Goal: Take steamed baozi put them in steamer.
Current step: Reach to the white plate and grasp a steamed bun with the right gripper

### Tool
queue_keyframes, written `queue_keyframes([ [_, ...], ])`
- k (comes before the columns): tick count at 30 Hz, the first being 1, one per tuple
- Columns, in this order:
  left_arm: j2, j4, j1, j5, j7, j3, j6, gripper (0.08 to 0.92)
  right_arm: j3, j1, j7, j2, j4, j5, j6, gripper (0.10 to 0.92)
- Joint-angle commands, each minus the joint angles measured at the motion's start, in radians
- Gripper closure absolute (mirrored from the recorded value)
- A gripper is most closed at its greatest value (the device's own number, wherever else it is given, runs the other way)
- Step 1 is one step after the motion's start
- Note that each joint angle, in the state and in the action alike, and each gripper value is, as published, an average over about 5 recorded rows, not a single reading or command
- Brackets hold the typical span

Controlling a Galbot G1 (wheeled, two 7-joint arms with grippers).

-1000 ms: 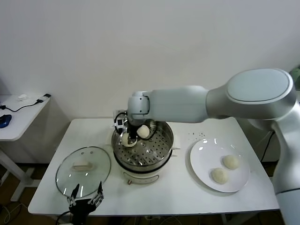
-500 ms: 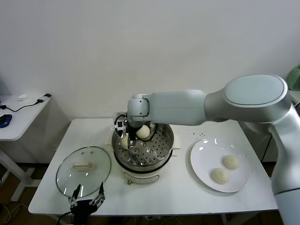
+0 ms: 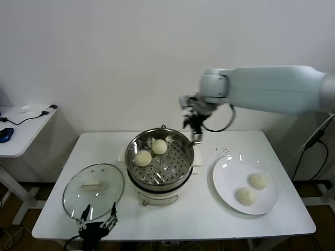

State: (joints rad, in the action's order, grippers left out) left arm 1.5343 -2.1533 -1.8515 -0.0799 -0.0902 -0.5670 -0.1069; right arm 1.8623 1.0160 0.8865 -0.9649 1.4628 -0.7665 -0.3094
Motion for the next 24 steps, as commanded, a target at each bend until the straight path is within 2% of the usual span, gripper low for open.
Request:
queue_keyframes([
  [1,0.002,0.003,0.002,0.004,0.002,0.001,-0.005,0.177,0.154,-0.057,0.027,0.418,0.150,0.271,0.048,0.203],
  [10,0.015,0.010,0.009,0.015,0.004,0.004,-0.013,0.177,-0.012,-0.343,-0.011,0.476,0.089,0.328,0.015,0.203],
  [24,0.021,0.021,0.003,0.022,0.003,0.005,-0.012,0.177,-0.285,-0.636,-0.082,0.410,-0.026,0.376,-0.032,0.203],
])
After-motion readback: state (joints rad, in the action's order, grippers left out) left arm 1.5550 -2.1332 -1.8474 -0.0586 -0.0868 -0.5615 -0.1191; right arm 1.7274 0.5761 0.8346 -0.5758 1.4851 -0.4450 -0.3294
